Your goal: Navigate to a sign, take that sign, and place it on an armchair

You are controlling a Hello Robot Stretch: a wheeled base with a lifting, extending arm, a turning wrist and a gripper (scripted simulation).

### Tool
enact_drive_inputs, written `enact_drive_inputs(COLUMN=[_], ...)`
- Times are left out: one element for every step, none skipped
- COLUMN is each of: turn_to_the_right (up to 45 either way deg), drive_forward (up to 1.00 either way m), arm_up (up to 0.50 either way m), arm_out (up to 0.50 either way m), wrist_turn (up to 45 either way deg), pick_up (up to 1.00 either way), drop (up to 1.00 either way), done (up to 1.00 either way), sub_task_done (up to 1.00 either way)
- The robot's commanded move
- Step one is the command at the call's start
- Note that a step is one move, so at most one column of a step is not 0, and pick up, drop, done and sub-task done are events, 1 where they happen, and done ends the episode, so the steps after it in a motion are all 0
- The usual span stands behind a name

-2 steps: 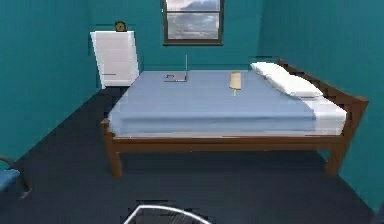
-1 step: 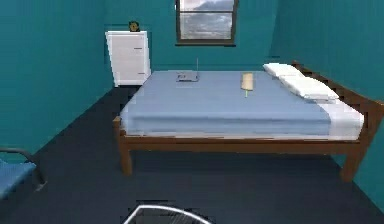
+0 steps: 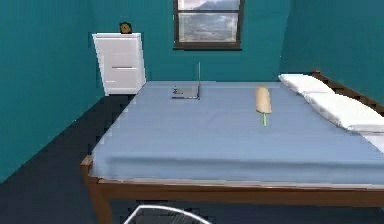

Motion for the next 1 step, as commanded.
enact_drive_inputs(turn_to_the_right=[-45.0], drive_forward=[0.00], arm_up=[0.00], arm_out=[0.00], wrist_turn=[0.0], pick_up=[0.00], drop=[0.00], done=[0.00], sub_task_done=[0.00])
